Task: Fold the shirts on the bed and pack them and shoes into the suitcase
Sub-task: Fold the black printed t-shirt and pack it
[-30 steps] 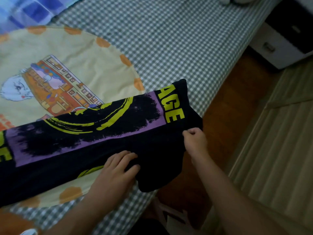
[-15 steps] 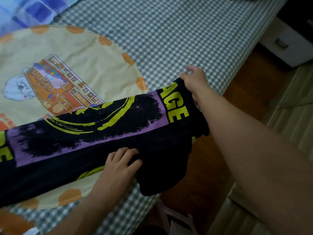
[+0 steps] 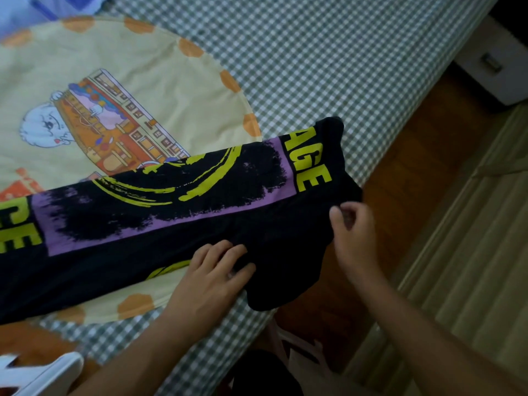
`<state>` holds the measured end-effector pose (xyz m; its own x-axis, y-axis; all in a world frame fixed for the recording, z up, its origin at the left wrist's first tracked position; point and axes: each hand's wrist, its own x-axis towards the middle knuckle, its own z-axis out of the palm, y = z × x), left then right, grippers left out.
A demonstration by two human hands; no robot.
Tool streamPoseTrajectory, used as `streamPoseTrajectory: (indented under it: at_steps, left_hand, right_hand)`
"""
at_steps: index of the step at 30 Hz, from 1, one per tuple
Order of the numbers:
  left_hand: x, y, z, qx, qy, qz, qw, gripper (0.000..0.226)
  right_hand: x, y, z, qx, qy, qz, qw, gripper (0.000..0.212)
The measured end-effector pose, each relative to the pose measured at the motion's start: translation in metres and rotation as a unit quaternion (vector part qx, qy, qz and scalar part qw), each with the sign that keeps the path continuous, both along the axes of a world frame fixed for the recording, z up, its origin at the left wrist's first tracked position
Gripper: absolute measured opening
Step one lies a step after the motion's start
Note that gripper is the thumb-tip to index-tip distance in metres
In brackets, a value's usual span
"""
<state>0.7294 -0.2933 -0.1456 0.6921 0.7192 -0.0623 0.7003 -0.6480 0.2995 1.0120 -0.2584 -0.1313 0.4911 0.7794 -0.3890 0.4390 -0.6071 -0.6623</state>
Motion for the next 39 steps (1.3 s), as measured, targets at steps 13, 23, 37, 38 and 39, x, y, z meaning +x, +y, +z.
streamPoseTrajectory:
  at_steps: [13, 23, 37, 38, 39]
  left_hand:
    - [0.007, 0.060, 0.044, -0.472, -0.377, 0.494, 0.625, 0.016]
    - [0.012, 0.064, 0.021, -0.414, -0.310, 0.617, 0.593, 0.017]
    - [0.006, 0.046, 0.024, -0.414, -0.348, 0.656, 0.527, 0.018]
    - [0.003, 0.047, 0.024, -0.448, -0.343, 0.655, 0.503, 0.019]
    - [0.001, 0.047, 0.023, -0.457, -0.304, 0.648, 0.527, 0.019]
  right_hand:
    - [0.001, 0.036, 0.051, -0.109, 0.362, -0.125, 0.917, 0.026]
    - [-0.007, 0.075, -0.004, -0.105, 0.051, 0.185, 0.976, 0.034]
    - [0.005, 0.069, -0.021, -0.018, -0.074, 0.116, 0.990, 0.030]
    - [0.003, 0.069, -0.024, -0.022, -0.082, 0.118, 0.989, 0.030]
    - [0.001, 0.069, -0.025, -0.033, -0.092, 0.129, 0.987, 0.030]
